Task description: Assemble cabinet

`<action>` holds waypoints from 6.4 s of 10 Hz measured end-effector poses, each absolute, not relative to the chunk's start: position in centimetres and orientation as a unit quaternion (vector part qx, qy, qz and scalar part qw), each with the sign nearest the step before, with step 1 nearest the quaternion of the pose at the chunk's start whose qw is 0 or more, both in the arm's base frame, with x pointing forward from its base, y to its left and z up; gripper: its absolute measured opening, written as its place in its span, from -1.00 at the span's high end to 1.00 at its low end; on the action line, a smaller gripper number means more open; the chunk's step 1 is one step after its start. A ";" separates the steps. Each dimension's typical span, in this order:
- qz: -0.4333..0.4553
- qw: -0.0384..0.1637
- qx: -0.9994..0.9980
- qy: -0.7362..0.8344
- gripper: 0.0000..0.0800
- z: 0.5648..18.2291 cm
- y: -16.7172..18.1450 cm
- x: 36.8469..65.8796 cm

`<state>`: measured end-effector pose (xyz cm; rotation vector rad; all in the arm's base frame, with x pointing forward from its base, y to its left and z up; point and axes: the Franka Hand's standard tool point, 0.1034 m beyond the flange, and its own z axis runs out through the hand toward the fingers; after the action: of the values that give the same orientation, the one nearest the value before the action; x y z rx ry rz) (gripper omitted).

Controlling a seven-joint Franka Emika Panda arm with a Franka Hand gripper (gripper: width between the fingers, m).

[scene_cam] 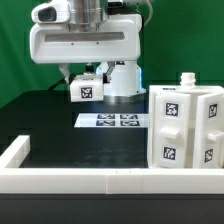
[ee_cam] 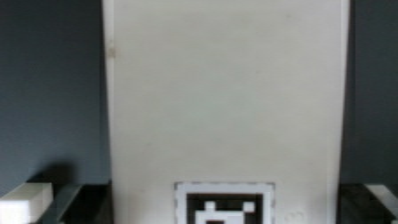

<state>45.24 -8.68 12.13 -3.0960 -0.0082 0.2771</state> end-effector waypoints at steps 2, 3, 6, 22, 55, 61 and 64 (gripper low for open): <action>0.123 0.022 -0.991 0.040 -0.40 15.8 -5.7 46.0; 0.126 0.019 -0.990 0.056 -0.40 18.1 -3.6 47.4; 0.119 0.006 -0.988 0.094 -0.40 21.0 1.0 50.3; 0.088 -0.005 -0.994 0.064 -0.40 18.3 7.3 57.1; 0.005 0.000 -0.998 0.068 -0.40 16.5 8.7 55.9; 0.006 0.001 -0.986 0.164 -0.40 16.5 8.8 55.9; 0.003 0.001 -0.951 0.308 -0.39 16.4 8.9 55.9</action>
Offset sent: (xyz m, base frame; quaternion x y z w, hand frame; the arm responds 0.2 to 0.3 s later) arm 0.0313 0.0556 0.0597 -0.0279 -0.0269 0.0889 0.9953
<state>55.89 8.89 16.40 -2.9858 0.9674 0.0102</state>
